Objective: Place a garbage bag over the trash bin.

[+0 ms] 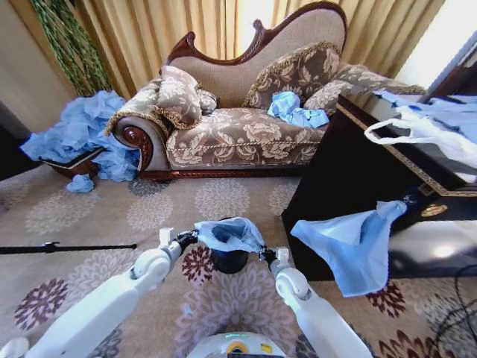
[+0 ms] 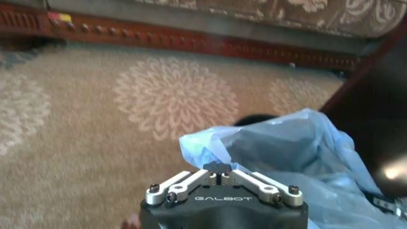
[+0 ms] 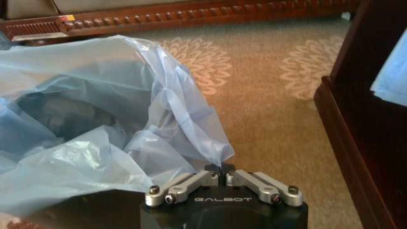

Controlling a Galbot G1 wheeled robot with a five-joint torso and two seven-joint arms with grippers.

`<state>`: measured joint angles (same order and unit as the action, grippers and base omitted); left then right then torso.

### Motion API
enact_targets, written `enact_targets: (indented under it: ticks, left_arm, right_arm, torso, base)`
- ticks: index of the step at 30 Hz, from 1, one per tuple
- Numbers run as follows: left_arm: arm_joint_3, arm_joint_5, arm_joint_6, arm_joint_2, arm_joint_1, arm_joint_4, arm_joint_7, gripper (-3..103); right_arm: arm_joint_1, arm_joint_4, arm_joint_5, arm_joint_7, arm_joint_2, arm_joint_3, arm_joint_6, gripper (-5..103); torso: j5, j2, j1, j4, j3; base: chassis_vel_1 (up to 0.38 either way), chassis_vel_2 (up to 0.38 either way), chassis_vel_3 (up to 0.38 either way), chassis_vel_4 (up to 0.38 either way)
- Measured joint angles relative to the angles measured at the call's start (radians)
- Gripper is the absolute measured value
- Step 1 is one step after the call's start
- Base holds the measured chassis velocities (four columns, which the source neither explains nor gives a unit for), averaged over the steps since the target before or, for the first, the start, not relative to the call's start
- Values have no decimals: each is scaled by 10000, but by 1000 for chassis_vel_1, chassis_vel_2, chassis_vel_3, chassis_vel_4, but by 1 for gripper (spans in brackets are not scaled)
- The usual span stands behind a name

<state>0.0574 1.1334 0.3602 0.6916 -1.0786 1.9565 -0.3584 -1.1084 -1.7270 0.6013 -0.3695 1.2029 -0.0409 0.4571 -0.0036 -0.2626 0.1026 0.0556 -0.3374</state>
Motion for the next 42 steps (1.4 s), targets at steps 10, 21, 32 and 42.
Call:
enact_targets:
  ticks: [10,21,32,42]
  left_arm:
    - [-394,-619,159,132,-365,-358,219,0]
    - [-1268,-1763,-822,1585,556,-2920,477,0]
    - [-1301,-1557,-1884,2840,1761,-4425,466,0]
    - [-1476,-1541,-2103,3154,2626,-5037,638,0]
  right_arm:
    - [-562,-62,-371,96,-20,171,-92,0]
    - [263,1520,-749,463,254,295,-534,0]
    - [1144,2449,-941,814,642,-15,-913,0]
    - [1781,2925,-1050,974,663,-70,-1163,0]
  torso:
    - [2,0,0,-5,0]
    - [2,0,0,-4,-1]
    - [3,0,1,-2,-2]
    - [3,0,1,-5,-3]
  base:
    - [0,0,0,0]
    - [0,0,0,0]
    - [0,0,0,0]
    - [0,0,0,0]
